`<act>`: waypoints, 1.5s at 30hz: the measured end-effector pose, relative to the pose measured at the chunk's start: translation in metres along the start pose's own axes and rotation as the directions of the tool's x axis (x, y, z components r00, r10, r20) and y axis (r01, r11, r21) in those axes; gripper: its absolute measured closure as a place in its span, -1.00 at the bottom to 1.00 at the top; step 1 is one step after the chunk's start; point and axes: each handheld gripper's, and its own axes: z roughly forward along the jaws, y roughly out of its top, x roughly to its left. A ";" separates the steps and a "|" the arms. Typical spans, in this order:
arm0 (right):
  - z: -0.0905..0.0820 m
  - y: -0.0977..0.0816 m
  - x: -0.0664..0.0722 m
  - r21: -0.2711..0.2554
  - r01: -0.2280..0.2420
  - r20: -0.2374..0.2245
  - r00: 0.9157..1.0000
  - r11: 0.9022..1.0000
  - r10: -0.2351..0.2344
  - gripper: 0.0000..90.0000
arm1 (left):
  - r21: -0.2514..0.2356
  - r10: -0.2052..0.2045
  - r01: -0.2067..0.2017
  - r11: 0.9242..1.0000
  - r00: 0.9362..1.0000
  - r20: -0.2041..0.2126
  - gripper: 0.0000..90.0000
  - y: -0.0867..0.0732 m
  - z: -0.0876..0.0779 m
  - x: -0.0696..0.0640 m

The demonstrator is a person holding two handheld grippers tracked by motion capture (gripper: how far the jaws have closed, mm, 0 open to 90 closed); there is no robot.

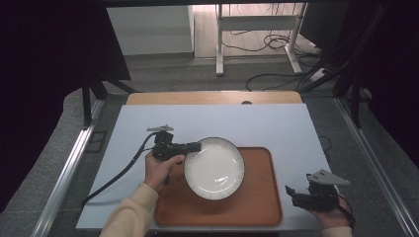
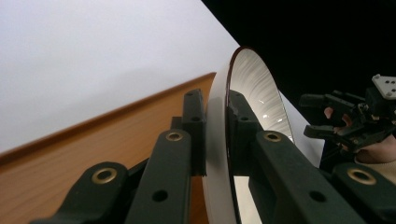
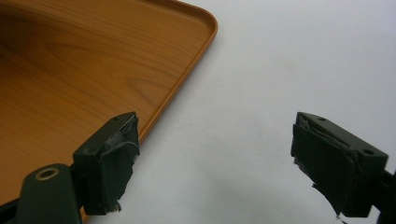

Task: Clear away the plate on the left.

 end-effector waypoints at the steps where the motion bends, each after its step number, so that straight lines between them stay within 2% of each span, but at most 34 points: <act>1: 0.000 0.000 0.000 0.000 0.000 0.000 1.000 1.000 0.000 -0.65 | 0.007 -0.002 0.002 1.000 1.000 0.001 0.80 -0.001 0.002 0.000; 10: 0.000 0.000 0.000 0.002 0.002 0.001 1.000 1.000 -0.002 -0.65 | 0.074 0.007 -0.007 0.997 1.000 0.008 0.80 -0.009 0.024 -0.001; 16: -0.001 -0.002 -0.001 0.003 0.000 0.002 1.000 1.000 0.000 -0.65 | 0.109 0.031 -0.028 0.994 0.999 -0.028 0.79 -0.013 0.029 0.003; 22: 0.000 -0.002 -0.002 0.005 0.004 0.001 1.000 1.000 -0.004 -0.65 | 0.125 0.028 -0.022 0.992 0.998 -0.047 0.80 -0.018 0.035 0.006; 24: 0.001 -0.002 -0.001 0.005 0.004 0.002 1.000 1.000 -0.004 -0.65 | 0.132 0.041 -0.032 0.991 0.997 -0.069 0.82 -0.018 0.036 0.007; 26: 0.001 -0.001 -0.001 0.006 0.007 0.002 1.000 1.000 -0.007 -0.65 | 0.156 0.063 -0.044 0.987 0.991 -0.116 0.85 -0.020 0.039 0.009; 28: 0.001 -0.001 0.000 0.005 0.008 0.001 1.000 1.000 -0.008 -0.65 | 0.178 0.076 -0.049 0.983 0.986 -0.146 0.87 -0.022 0.041 0.012; 31: 0.001 -0.001 0.000 0.006 0.010 0.002 1.000 1.000 -0.010 -0.65 | 0.182 0.056 -0.030 0.983 0.988 -0.143 0.87 -0.025 0.042 0.018; 34: 0.001 -0.001 0.000 0.006 0.008 0.003 1.000 1.000 -0.008 -0.65 | 0.192 0.066 -0.037 0.981 0.987 -0.148 0.86 -0.025 0.043 0.019; 39: 0.001 -0.001 0.000 0.007 0.009 0.003 1.000 1.000 -0.009 -0.65 | 0.250 0.113 -0.065 0.966 0.977 -0.183 0.76 -0.030 0.050 0.025; 41: 0.001 -0.002 0.000 0.007 0.010 0.003 1.000 1.000 -0.010 -0.65 | 0.251 0.115 -0.067 0.966 0.976 -0.183 0.75 -0.031 0.050 0.026; 45: 0.001 -0.002 0.000 0.008 0.012 0.003 1.000 1.000 -0.012 -0.65 | 0.265 0.146 -0.090 0.960 0.970 -0.196 0.72 -0.032 0.051 0.026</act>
